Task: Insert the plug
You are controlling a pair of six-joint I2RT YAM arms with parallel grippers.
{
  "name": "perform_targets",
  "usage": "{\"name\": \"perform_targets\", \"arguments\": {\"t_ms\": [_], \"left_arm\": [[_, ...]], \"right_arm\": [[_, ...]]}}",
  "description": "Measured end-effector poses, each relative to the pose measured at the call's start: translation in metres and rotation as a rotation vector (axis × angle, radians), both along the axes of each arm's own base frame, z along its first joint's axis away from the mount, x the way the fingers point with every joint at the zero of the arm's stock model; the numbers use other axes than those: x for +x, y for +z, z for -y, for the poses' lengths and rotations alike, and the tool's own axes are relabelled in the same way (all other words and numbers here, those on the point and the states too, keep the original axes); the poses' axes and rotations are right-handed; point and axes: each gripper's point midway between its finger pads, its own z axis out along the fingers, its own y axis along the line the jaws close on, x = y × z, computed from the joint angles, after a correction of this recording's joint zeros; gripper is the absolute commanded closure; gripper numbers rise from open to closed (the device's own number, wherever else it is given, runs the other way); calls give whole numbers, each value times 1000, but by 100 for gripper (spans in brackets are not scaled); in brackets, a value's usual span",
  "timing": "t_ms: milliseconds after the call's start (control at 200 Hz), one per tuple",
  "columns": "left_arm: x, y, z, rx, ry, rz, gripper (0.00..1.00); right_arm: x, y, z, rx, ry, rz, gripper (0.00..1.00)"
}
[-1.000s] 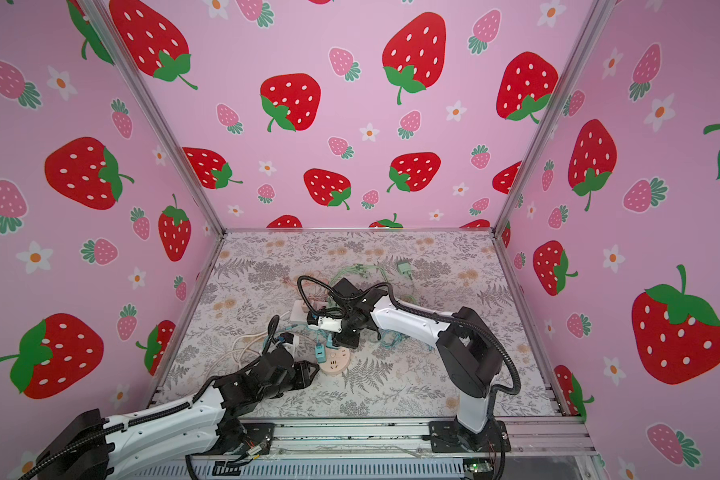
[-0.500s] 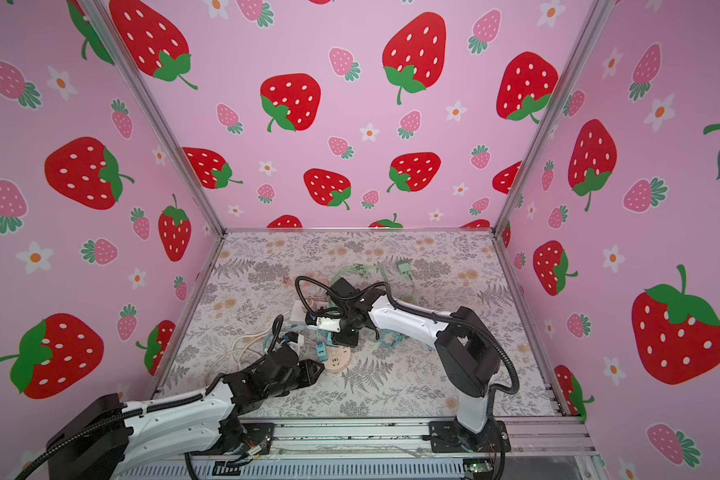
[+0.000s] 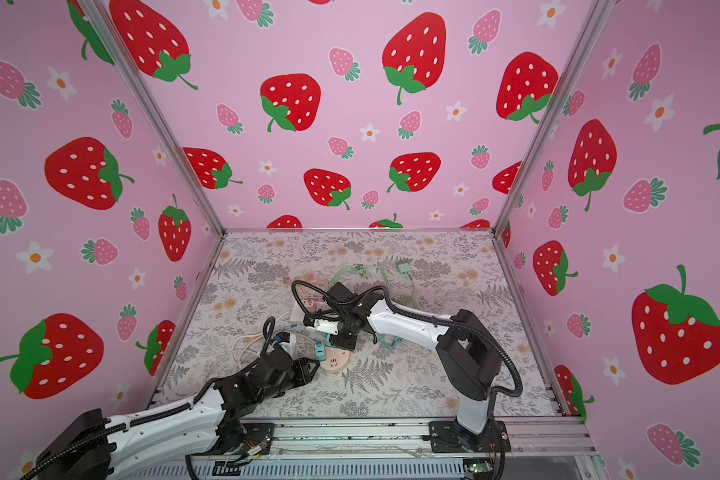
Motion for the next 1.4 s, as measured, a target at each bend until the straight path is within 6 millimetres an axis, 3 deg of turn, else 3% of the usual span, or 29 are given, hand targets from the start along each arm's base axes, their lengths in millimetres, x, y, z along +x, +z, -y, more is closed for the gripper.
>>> {"name": "perform_targets", "arguments": {"t_ms": [200,540,815,1030,1401], "left_arm": [[-3,3,10,-15,-65,16,56],[-1,-12,20,55,-109,3,48],[-1,-11,30,91,-77,28,48],[3,-9,17,110,41,43,54],[2,-1,0,122,102,59,54]], "right_arm": [[0,0,-1,3,-39,-14,90],[0,0,-1,10,-71,-27,90],[0,0,-1,17,-91,-33,90],[0,0,0,21,-100,-35,90],[-1,-1,1,15,-17,4,90]]}}
